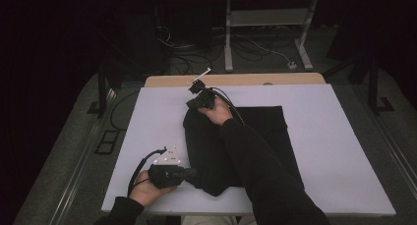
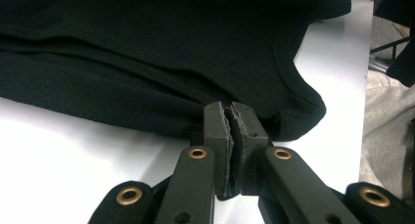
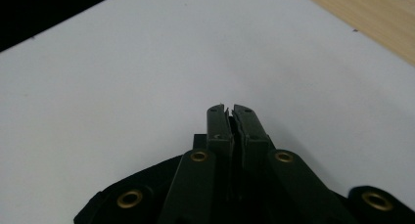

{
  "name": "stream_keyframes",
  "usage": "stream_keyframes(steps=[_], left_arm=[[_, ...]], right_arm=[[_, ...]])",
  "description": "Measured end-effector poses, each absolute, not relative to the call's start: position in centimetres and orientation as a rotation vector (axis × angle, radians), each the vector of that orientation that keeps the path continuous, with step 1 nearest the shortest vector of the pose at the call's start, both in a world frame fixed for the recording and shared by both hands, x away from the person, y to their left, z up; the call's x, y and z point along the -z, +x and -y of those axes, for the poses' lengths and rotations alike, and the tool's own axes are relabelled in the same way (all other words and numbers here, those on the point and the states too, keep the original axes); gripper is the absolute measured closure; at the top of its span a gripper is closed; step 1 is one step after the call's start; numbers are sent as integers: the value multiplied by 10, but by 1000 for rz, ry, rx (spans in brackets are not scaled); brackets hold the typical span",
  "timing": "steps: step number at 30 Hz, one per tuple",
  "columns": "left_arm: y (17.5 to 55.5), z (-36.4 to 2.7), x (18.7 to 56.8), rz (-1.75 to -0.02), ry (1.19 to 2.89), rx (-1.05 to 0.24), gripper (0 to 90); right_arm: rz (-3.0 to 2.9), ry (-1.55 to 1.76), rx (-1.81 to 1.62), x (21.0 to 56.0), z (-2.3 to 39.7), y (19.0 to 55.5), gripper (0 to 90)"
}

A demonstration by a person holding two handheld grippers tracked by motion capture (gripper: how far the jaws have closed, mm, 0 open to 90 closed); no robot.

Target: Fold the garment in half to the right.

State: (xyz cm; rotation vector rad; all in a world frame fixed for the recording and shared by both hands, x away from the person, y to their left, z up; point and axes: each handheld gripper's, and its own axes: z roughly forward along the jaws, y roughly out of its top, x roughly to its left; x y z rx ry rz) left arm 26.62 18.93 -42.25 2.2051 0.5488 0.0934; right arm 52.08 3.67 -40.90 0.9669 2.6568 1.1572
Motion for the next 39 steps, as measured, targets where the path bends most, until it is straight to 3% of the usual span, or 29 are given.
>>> stream_keyframes(steps=[39], left_arm=[[281,-126,386,-397,2178,-81,847]], right_arm=[[-2544,1006,-1258,364,50,518,850]])
